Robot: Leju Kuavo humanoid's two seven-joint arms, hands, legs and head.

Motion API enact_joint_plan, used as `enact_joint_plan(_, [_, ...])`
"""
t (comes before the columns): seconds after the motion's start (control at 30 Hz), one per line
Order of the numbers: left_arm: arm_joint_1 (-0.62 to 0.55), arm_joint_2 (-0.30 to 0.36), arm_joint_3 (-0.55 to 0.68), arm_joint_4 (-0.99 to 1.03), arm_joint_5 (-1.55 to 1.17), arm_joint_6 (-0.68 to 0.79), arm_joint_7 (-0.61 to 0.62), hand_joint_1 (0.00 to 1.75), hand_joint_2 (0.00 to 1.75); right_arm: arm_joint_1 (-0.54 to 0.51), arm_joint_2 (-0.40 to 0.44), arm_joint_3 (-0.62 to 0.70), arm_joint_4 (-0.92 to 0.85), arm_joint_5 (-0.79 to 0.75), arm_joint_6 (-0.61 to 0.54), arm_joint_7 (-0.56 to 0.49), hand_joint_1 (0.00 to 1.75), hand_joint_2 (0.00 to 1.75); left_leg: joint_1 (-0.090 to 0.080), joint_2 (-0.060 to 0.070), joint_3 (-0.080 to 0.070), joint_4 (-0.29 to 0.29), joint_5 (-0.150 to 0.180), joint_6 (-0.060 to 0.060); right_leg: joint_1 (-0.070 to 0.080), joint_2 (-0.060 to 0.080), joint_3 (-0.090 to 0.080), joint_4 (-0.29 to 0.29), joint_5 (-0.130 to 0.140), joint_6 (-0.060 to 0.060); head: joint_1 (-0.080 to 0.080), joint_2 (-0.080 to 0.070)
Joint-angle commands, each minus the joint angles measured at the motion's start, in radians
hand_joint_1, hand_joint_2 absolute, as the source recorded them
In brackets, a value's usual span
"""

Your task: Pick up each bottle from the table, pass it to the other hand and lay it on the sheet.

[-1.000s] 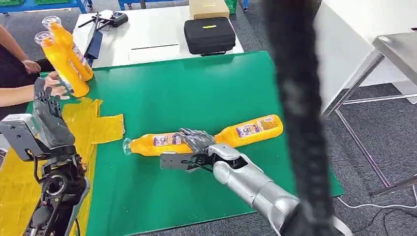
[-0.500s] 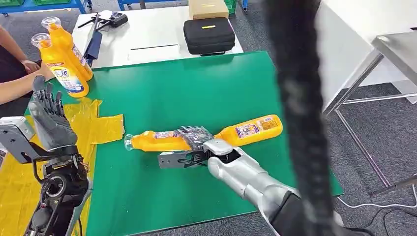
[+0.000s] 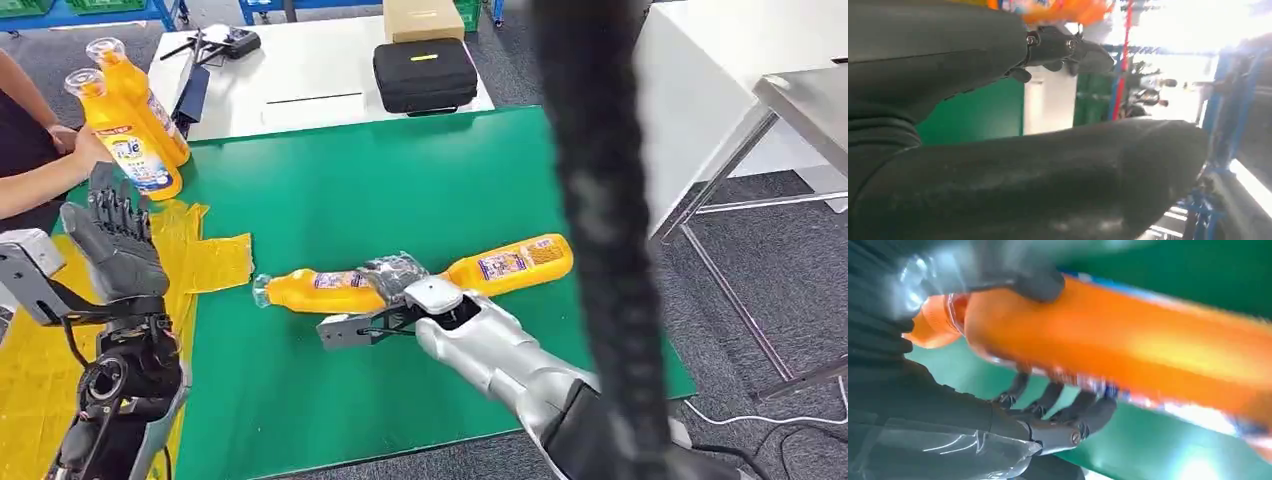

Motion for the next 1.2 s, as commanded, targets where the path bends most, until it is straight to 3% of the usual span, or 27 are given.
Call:
enact_joint_plan(0.03, [-0.021,-0.011,-0.005,0.025,0.012,-0.007,0.01,0.0,0.0,0.04,-0.007,0.077,0.102,0.002,0.032,0.001,1.75,1.75,0.002,-0.002,0.004,-0.001,0.0,-0.003,0.002,-0.003,0.005,-0.003,0.0,0.0,0.0,0.0])
enact_joint_plan(0.5, [-0.021,-0.011,-0.005,0.025,0.012,-0.007,0.01,0.0,0.0,0.04,-0.007,0.077,0.102,0.002,0.032,0.001,1.75,1.75,0.001,-0.001,0.011,-0.001,0.0,-0.003,0.001,-0.003,0.012,-0.002,0.001,-0.001,-0.001,0.0])
enact_joint_plan(0.57, [-0.022,-0.012,-0.001,0.024,0.146,-0.08,0.087,0.0,0.0,0.046,-0.007,0.097,0.107,0.028,0.039,0.001,1.75,1.75,0.001,-0.001,0.011,-0.001,0.001,-0.003,0.001,-0.003,0.012,-0.002,0.001,-0.001,-0.001,0.0])
enact_joint_plan(0.9, [-0.058,0.001,-0.035,0.063,0.273,-0.157,0.127,0.0,0.0,0.097,-0.027,0.108,0.134,0.077,0.039,0.033,1.75,1.75,0.002,-0.005,0.013,-0.002,0.002,-0.004,0.002,-0.008,0.014,-0.005,0.001,-0.001,0.0,0.0])
enact_joint_plan(0.93, [-0.061,0.001,-0.036,0.065,0.272,-0.157,0.128,0.0,0.0,0.099,-0.028,0.11,0.135,0.081,0.041,0.035,1.41,1.75,0.002,-0.005,0.014,-0.002,0.002,-0.003,0.002,-0.007,0.014,-0.004,0.001,-0.001,-0.001,0.0])
enact_joint_plan(0.97, [-0.069,-0.006,-0.039,0.058,0.27,-0.164,0.124,0.0,0.0,0.118,-0.032,0.093,0.137,0.067,0.05,0.045,0.0,1.75,0.002,-0.004,0.015,-0.001,0.001,-0.003,0.002,-0.005,0.014,-0.003,0.0,-0.001,-0.001,0.0])
enact_joint_plan(1.1, [-0.073,-0.007,-0.042,0.053,0.263,-0.162,0.13,0.0,0.0,0.126,-0.035,0.075,0.135,0.062,0.041,0.055,0.0,1.75,0.002,-0.008,0.014,-0.003,0.002,-0.004,0.002,-0.009,0.006,-0.005,-0.002,-0.003,-0.001,0.0])
enact_joint_plan(1.2, [-0.067,-0.007,-0.039,0.051,0.261,-0.162,0.131,0.0,0.0,0.121,-0.045,0.055,0.124,0.059,0.034,0.058,0.0,1.75,0.001,-0.004,0.016,-0.004,0.001,-0.003,0.002,-0.005,0.014,-0.006,0.0,-0.001,0.0,0.0])
